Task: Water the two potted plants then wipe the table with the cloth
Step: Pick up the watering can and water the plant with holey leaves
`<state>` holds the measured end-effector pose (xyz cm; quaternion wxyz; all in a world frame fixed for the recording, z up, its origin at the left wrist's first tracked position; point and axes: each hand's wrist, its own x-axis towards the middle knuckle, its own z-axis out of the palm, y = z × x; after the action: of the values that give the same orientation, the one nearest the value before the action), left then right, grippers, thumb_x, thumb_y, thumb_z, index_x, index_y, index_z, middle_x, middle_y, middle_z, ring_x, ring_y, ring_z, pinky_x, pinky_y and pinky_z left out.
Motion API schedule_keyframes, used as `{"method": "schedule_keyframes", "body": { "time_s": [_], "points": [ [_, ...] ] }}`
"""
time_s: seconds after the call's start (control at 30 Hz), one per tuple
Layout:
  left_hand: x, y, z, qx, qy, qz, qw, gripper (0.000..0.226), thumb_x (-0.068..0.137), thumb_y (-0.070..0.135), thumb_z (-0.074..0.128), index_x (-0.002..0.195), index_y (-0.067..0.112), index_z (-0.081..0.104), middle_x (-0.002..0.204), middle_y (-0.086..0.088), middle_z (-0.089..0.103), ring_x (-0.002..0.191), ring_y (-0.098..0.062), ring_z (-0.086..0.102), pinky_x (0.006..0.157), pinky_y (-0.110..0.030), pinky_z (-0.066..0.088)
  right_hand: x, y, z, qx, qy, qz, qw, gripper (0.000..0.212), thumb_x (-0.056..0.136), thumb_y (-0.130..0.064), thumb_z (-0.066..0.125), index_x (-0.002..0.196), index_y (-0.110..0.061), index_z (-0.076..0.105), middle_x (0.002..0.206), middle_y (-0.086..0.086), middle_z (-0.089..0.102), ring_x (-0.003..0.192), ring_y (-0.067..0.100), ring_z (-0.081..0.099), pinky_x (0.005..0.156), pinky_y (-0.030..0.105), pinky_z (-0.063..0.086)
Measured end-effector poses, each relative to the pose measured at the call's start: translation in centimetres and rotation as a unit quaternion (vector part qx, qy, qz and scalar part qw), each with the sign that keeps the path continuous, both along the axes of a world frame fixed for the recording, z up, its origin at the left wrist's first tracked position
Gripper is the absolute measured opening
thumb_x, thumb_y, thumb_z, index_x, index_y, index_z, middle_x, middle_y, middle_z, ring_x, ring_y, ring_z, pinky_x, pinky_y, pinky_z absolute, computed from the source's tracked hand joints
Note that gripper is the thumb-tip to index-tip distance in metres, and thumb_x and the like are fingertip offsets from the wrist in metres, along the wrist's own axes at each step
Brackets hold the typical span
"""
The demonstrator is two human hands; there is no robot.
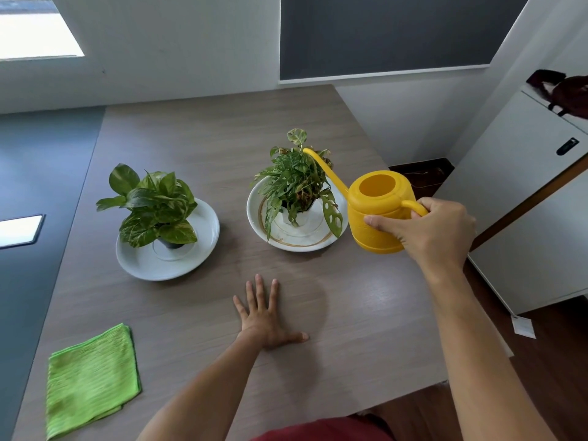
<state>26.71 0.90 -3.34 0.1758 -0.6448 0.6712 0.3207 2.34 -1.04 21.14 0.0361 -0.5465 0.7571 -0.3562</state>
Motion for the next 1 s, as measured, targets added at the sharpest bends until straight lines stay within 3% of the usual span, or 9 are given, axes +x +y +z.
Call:
{"method": "schedule_keyframes", "body": {
  "time_s": [0.47, 1.0],
  "points": [
    [-0.10, 0.09, 0.12, 0.000, -0.002, 0.000, 1.000, 0.157, 0.044, 0.102, 0.053, 0.148, 0.029, -0.039, 0.146, -0.012, -0.056, 0.134, -0.035, -0.052, 0.109, -0.070, -0.024, 0.14, 0.13, 0.08, 0.005, -0.006, -0.003, 1.000, 0.059, 0.054, -0.071, 0.079, 0.055, -0.024, 0.043, 0.066, 0.001, 0.062, 0.060, 0.019, 0.057, 0.060, 0.028, 0.043],
    [-0.12, 0.18, 0.26, -0.001, -0.004, 0.000, 1.000, 0.157, 0.046, 0.101, 0.054, 0.148, 0.028, -0.040, 0.145, -0.013, -0.057, 0.134, -0.036, -0.052, 0.109, -0.069, -0.025, 0.84, 0.40, 0.31, 0.011, -0.003, 0.009, 1.000, 0.061, 0.055, -0.068, 0.080, 0.052, -0.023, 0.040, 0.060, -0.002, 0.057, 0.051, 0.005, 0.045, 0.053, 0.016, 0.026]
  ]
}}
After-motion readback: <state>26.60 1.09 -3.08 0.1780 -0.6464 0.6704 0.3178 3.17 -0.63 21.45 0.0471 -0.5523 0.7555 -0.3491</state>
